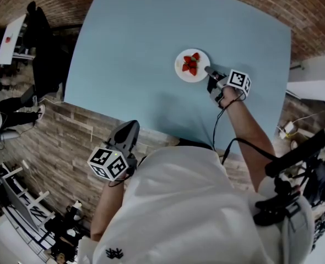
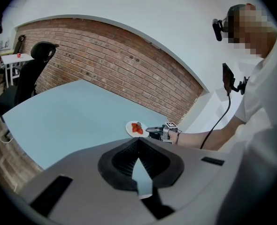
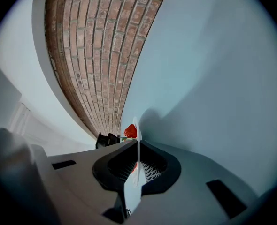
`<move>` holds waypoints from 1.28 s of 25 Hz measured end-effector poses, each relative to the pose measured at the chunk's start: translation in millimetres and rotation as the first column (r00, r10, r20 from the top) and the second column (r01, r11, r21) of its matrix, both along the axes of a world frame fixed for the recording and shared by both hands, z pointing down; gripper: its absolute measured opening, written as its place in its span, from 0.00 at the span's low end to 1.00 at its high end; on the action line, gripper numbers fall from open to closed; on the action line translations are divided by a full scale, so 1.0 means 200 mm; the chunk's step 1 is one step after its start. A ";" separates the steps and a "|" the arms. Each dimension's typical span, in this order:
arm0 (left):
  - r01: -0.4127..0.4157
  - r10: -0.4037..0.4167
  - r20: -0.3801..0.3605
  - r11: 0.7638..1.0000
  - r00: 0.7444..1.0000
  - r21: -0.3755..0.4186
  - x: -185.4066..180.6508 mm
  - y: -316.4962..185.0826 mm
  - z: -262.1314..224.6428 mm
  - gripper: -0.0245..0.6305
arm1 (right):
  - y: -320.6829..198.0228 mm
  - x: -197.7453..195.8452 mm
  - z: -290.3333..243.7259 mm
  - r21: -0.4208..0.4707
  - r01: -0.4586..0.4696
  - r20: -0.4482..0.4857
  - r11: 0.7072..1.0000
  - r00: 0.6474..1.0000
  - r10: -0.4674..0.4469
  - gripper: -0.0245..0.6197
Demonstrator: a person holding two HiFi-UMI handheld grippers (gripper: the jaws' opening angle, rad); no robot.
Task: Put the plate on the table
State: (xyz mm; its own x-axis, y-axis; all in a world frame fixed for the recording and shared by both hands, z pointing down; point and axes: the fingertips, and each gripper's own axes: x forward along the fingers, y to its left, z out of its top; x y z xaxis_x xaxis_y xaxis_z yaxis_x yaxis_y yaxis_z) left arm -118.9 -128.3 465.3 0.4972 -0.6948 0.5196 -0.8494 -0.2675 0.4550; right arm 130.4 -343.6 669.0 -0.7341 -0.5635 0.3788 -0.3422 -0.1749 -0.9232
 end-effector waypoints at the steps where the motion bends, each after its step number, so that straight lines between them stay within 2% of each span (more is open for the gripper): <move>1: 0.000 0.000 -0.001 1.000 1.000 -0.001 0.00 0.00 0.00 0.04 | 0.00 0.00 0.01 -0.002 0.000 -0.007 1.000 1.000 0.000 0.07; 10: 0.007 -0.008 -0.024 1.000 1.000 -0.020 0.01 0.00 0.02 0.04 | -0.01 0.01 0.08 -0.011 0.002 -0.019 1.000 1.000 -0.002 0.07; 14: 0.005 -0.005 -0.035 1.000 0.999 -0.014 0.01 0.00 0.03 0.04 | 0.00 0.01 0.06 -0.060 -0.009 -0.087 0.998 0.996 0.004 0.07; 21: 0.006 -0.007 -0.035 1.000 0.999 -0.020 0.03 0.01 0.03 0.04 | -0.02 0.01 0.12 -0.057 0.052 -0.202 0.997 0.977 -0.063 0.08; 27: 0.016 -0.016 -0.040 1.000 0.999 -0.019 0.00 0.02 0.04 0.04 | -0.04 0.01 0.11 -0.048 0.125 -0.355 0.991 0.925 -0.134 0.10; 30: 0.023 -0.023 -0.041 1.000 0.999 -0.015 0.00 0.03 0.04 0.04 | -0.04 0.00 0.11 -0.041 0.178 -0.444 0.983 0.878 -0.178 0.12; 32: 0.028 -0.028 -0.042 1.000 0.999 -0.014 0.00 0.04 0.04 0.04 | -0.04 0.00 0.10 -0.038 0.225 -0.508 0.974 0.835 -0.212 0.14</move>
State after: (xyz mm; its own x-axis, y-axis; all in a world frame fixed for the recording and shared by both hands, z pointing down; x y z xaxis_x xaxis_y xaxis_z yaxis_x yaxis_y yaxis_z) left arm -119.6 -119.9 473.7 0.4990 -0.7019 0.5083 -0.8367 -0.2373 0.4936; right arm 129.6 -351.4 689.1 -0.5487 -0.4241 0.7204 -0.7892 -0.0215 -0.6138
